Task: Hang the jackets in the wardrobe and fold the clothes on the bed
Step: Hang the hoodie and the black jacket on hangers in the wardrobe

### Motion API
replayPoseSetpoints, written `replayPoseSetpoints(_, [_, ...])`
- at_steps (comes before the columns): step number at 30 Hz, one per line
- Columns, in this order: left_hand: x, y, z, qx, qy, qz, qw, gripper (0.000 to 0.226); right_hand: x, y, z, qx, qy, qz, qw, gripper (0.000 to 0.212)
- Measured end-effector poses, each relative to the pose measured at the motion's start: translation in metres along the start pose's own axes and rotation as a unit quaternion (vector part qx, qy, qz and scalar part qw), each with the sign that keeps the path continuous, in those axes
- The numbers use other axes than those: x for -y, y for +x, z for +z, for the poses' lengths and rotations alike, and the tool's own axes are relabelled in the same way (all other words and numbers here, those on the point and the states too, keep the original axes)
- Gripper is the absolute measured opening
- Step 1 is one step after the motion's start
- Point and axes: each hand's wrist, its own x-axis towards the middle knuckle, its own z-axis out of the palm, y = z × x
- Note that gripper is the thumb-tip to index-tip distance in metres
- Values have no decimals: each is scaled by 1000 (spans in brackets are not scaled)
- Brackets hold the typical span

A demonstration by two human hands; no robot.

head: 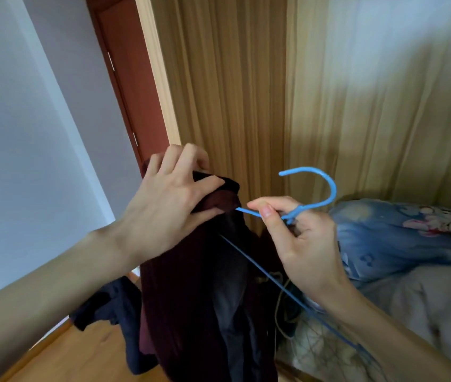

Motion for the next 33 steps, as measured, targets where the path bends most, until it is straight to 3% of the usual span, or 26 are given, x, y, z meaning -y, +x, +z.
replayPoseSetpoints(2, [7,-4,-2,22,3,47,999,35,-4,-1,1,14,3,1,1000,18])
replayPoseSetpoints(6, [37,17,-20,149,-53,153,976,34,-12,6,0,76,26,26,996,18])
replayPoseSetpoints(12, [20,49,-10,61,53,170,982,31,-31,13,3,42,93,70,992,20])
replayPoseSetpoints(19, [-1,18,13,161,-37,129,978,26,-24,-1,8,21,46,39,998,20])
replayPoseSetpoints(23, [3,-7,27,160,-44,119,979,42,-26,-9,15,57,57,72,994,16])
replayPoseSetpoints(26, [1,-17,40,131,-26,120,984,35,-24,-10,23,72,79,94,990,16])
replayPoseSetpoints(30, [7,-25,45,115,-66,110,985,33,-16,1,18,159,105,113,975,16])
replayPoseSetpoints(33, [13,-33,46,130,-96,100,982,43,-13,28,4,315,199,217,902,31])
